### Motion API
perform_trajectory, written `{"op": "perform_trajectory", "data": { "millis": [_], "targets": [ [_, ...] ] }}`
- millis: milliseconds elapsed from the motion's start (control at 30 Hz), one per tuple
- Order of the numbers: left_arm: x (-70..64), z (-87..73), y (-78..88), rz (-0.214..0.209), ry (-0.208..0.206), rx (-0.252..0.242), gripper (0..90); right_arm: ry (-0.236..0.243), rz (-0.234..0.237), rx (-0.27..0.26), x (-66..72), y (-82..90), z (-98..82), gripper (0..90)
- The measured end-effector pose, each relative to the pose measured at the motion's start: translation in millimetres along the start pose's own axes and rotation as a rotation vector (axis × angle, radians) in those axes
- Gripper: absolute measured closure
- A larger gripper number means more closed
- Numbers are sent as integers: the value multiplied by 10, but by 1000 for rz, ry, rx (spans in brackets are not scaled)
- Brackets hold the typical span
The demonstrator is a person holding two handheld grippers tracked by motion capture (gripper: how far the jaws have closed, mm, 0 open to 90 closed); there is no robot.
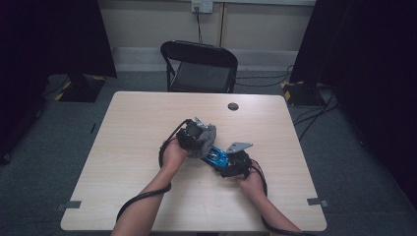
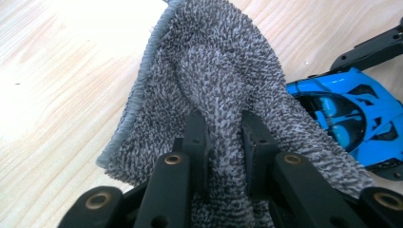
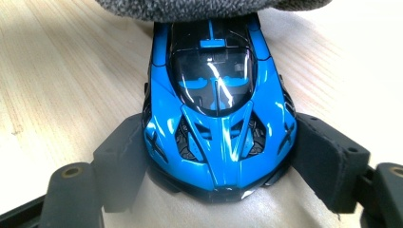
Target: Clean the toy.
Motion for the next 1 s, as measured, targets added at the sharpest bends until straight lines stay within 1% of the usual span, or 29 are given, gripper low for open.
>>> {"op": "perform_trajectory", "data": {
  "millis": [200, 267, 300, 600, 667, 767, 867, 933, 1000],
  "targets": [
    [50, -31, 8, 14, 6, 10, 753, 0, 0, 0, 0, 0, 0, 240],
    [65, -41, 11, 14, 11, 10, 753, -1, 0, 0, 1, 0, 0, 239],
    [80, -51, 11, 18, 20, 9, 753, -1, 0, 0, 1, 0, 0, 239],
    [132, -89, 20, 25, 41, 10, 754, -2, 0, 0, 1, 0, 0, 240],
    [137, -91, 22, 31, 35, 14, 754, -1, 0, 0, 1, 0, 0, 240],
    [150, -93, 29, 33, 36, 15, 755, -1, 0, 0, 1, 0, 0, 240],
    [163, -102, 30, 37, 47, 13, 756, -1, 0, 0, 1, 0, 0, 240],
    [178, -108, 31, 46, 42, 16, 756, -1, 0, 0, 1, 0, 0, 239],
    [199, -118, 38, 56, 49, 19, 758, -1, 0, 0, 1, 0, 0, 240]
  ]
}}
Point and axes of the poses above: each handheld gripper's, and its own axes: y roughly backward along the jaws, z roughly out of its top, x roughly to its left, the point moved 2 cm from there along -y, roughly forward along the jaws, and after that the axes turned 14 degrees about -y, right-handed, at the moved point
